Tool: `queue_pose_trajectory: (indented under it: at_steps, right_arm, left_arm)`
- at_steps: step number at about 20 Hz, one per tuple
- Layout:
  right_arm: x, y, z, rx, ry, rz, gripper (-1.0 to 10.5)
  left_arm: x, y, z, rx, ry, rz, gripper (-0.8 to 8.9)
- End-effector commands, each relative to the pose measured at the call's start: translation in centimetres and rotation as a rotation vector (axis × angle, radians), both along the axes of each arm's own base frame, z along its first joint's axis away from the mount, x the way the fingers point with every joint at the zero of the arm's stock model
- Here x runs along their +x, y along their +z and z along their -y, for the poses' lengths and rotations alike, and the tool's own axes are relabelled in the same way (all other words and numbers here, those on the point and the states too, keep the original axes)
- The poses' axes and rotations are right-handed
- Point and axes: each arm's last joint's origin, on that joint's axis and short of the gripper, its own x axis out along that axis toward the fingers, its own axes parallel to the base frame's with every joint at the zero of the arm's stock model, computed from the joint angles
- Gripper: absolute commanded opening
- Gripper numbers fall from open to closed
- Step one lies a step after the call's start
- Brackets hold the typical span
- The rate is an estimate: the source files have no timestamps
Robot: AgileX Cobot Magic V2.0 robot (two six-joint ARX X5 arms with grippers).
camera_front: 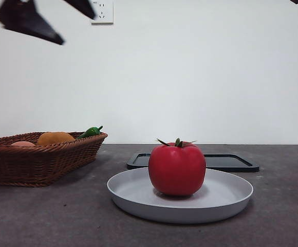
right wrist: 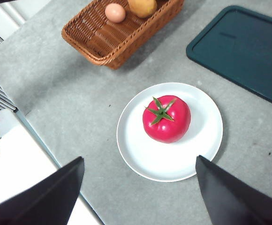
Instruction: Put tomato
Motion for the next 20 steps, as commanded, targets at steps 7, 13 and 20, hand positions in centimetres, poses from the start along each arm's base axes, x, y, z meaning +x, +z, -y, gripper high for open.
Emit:
queue_pose_trajectory:
  at_steps: [7,13,20]
  right_arm:
    - [2.5,-0.7,-1.1,-0.026,0.007,-0.052,3.8]
    - [4.5,-1.8,-2.2,-0.043,0.027,-0.105,3.8]
    - [7.6,-3.8,-5.5,-0.085,0.071,-0.085,4.0]
  left_arm:
    - [-5.0,0.4,-2.1,-0.014,-0.076,-0.249,4.98]
    - [-6.9,1.1,-2.5,-0.032,-0.111,-0.239,4.97]
    - [-6.9,1.1,-2.5,-0.032,-0.111,-0.239,4.97]
